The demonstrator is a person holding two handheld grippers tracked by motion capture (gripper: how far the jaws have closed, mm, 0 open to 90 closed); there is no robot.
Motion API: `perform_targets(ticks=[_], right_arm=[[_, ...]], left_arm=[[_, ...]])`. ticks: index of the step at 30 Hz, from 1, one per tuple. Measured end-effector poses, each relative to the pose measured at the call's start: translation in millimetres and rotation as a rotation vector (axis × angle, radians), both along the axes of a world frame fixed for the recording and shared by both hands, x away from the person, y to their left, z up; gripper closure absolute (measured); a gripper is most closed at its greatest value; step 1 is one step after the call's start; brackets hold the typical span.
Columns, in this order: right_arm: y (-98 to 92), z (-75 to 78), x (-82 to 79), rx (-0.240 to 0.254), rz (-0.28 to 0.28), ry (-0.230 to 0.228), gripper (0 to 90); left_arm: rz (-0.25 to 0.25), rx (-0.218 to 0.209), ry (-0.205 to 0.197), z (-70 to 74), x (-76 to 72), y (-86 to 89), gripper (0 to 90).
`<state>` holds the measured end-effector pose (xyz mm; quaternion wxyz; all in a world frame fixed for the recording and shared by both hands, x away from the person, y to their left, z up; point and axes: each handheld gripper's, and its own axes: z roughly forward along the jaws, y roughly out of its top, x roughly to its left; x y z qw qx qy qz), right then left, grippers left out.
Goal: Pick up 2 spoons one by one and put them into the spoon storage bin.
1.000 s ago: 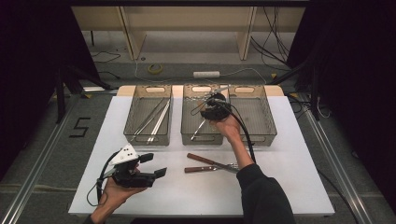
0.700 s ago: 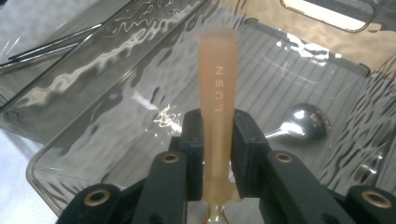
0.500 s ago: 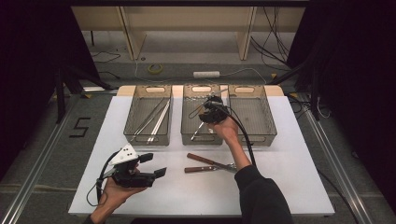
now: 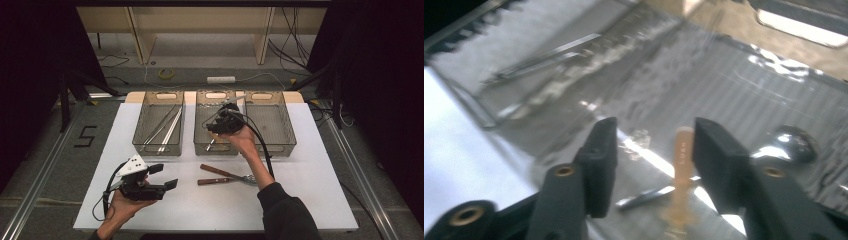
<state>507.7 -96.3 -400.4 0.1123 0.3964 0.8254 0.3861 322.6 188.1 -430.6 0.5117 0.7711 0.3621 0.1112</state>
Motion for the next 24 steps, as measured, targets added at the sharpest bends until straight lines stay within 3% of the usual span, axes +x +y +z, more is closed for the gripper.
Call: perform_targets(ticks=[5,9,15,24], right_arm=[[4.8,9.4,-23.1,0.016,0.049,-0.036,39.4],[5.4,12.3,-37.1,0.030,0.052,-0.064,34.6],[6.8,9.5,-52.7,0.040,0.056,-0.069,32.1],[6.6,-2.4,-64.7,0.014,0.070,-0.075,33.5]], left_arm=[[0.004,-0.002,0.002,-0.1,0.2,-0.2,21.6],[0.005,0.000,0.004,0.0,0.1,-0.6,21.6],[0.006,0.001,0.001,0.1,0.3,-0.1,21.6],[0.011,-0.003,-0.001,0.2,0.2,0.1,21.6]])
